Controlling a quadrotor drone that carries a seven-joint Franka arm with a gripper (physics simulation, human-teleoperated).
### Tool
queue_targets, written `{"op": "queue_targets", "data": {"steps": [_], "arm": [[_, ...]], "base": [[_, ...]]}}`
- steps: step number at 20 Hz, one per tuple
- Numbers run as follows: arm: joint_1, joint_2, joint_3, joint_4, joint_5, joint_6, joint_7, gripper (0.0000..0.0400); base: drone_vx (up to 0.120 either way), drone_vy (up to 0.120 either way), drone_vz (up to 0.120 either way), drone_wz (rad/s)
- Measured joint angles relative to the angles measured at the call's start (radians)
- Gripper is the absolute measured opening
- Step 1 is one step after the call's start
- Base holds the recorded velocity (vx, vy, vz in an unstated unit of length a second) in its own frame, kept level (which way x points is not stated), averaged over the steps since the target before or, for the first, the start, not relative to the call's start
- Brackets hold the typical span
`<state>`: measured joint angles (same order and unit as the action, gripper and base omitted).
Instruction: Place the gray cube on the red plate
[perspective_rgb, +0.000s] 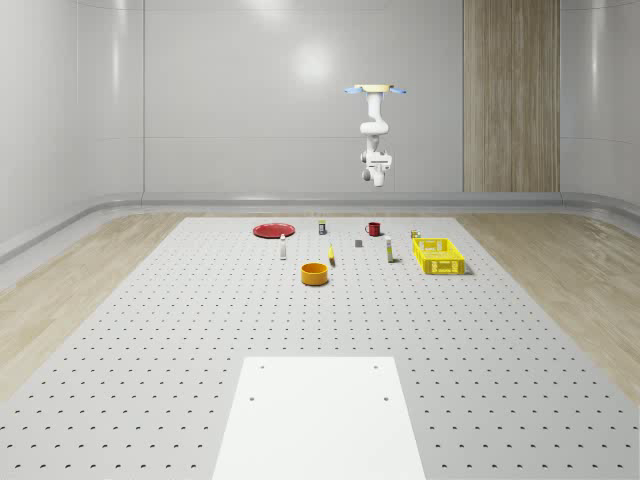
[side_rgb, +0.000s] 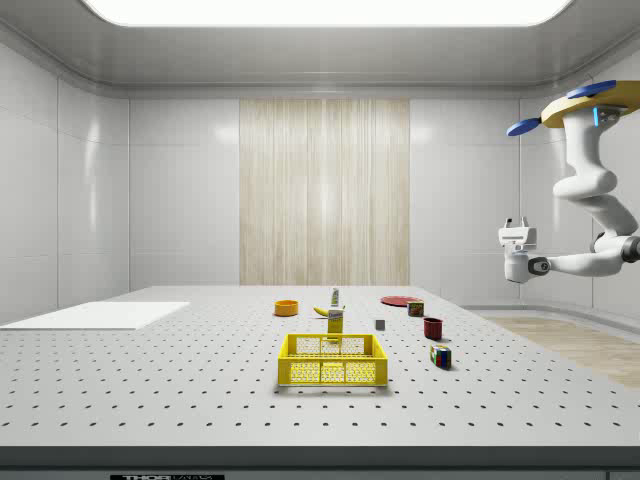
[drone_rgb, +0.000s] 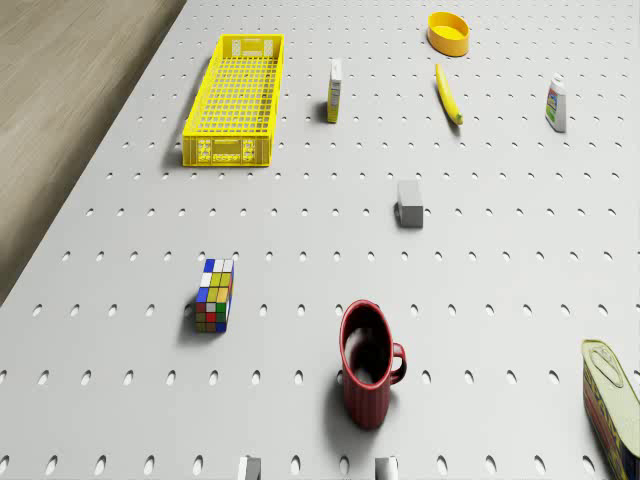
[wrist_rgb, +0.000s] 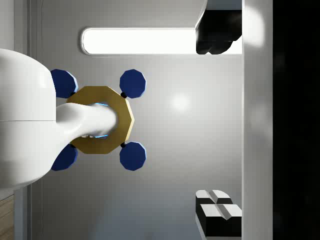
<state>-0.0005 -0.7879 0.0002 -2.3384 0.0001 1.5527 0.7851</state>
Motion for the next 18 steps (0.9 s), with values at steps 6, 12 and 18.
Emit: {"op": "queue_targets", "data": {"steps": [6,12,18], "arm": [[-0.003,0.025,0.001,0.128,0.001,-0.098,-0.002,0.04],[-0.004,0.065,0.003,0.236,0.002,-0.162,-0.002,0.04],[-0.006,0.082,0.003,0.283,0.002,-0.187,-0.003,0.04]], "base": [[0.0,0.0,0.0,0.0],[0.047,-0.113,0.0,0.0],[0.12,-0.12,0.0,0.0]]}}
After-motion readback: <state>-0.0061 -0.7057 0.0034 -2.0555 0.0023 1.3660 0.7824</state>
